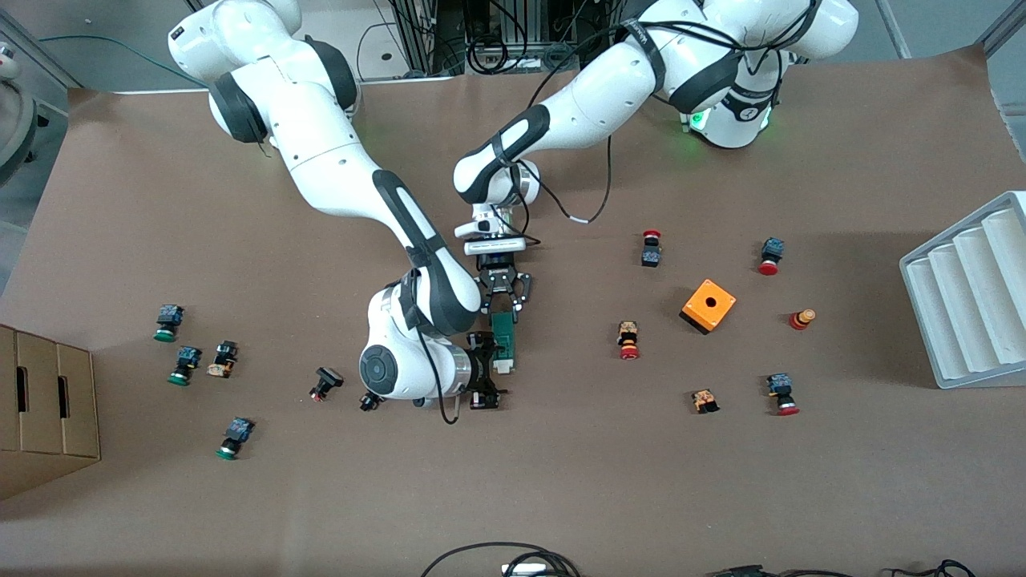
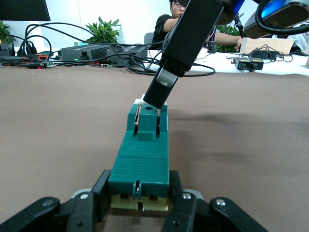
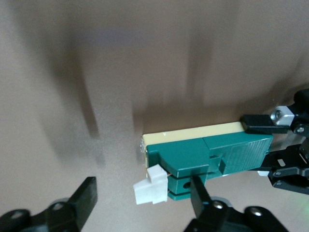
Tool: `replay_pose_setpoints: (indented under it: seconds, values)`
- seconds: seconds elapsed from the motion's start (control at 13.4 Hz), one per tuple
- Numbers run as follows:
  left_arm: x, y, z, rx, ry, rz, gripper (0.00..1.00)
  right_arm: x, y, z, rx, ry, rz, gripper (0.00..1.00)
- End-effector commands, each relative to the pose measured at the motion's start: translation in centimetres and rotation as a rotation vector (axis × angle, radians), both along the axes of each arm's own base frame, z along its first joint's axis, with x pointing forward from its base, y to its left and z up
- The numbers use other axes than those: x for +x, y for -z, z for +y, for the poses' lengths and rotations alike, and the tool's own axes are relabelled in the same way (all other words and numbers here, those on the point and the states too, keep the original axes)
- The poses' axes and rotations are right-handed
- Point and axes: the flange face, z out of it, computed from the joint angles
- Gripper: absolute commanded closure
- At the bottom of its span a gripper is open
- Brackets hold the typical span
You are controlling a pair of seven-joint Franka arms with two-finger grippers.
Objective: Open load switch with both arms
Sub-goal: 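Position the right gripper at the white lever of the switch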
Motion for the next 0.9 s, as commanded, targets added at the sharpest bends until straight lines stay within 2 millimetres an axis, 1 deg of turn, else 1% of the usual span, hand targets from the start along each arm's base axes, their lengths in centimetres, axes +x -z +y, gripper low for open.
replay_pose_setpoints:
  seconds: [0.0, 0.15, 0.22, 0.3, 0.45, 0.67, 0.82]
  values:
    - [0.22, 0.44, -0.29, -0.003, -0.005, 0.000, 0.45, -0.31, -0.03, 0.24, 0.008, 0.029, 0.030, 0.27]
    - [0.15, 0.44, -0.32, -0.005, -0.006, -0.001, 0.45, -0.45, -0.02, 0.44, 0.007, 0.026, 0.032, 0.31]
    - [0.12, 0.54, -0.28, -0.002, -0.006, 0.000, 0.45, -0.62, -0.03, 0.74, 0.007, 0.022, 0.031, 0.38]
    - [0.13, 0.45, -0.33, -0.003, -0.005, 0.001, 0.45, -0.75, -0.03, 0.93, 0.006, 0.020, 0.031, 0.38]
    - [0.14, 0.46, -0.30, -0.003, -0.008, 0.001, 0.45, -0.82, 0.15, 0.96, 0.005, 0.029, 0.038, 0.47]
    - [0.12, 0.47, -0.31, -0.002, -0.007, 0.003, 0.45, -0.85, -0.19, 1.11, 0.008, 0.029, 0.037, 0.47]
    - [0.12, 0.47, -0.31, -0.004, -0.007, 0.002, 0.45, -0.81, -0.41, 1.12, 0.008, 0.026, 0.033, 0.51]
